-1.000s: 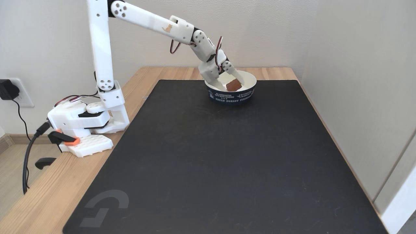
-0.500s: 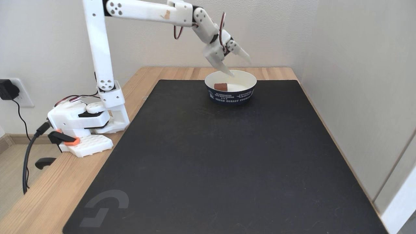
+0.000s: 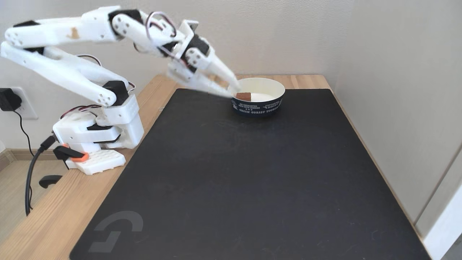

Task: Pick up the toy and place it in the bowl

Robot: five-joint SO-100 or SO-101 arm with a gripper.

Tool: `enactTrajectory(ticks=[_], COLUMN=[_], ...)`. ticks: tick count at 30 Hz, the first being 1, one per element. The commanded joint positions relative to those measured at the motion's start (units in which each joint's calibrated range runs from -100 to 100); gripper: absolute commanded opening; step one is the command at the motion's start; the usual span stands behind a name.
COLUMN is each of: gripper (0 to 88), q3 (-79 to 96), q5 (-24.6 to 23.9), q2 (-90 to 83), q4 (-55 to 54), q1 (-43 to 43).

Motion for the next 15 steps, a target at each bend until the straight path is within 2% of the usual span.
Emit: enactTrajectory(ticks=[1,8,10,15], gripper=[2.9,3.0,3.0,3.0], q3=[20.74,41.02,39.31,40.84], q5=[2.51,2.51,2.51,2.61], q2=[-18.62,-44.13,-46.88,-45.79], q4=[-6.18,-6.10,-1.27,-0.17], q1=[3.33,5.34,5.50,5.25])
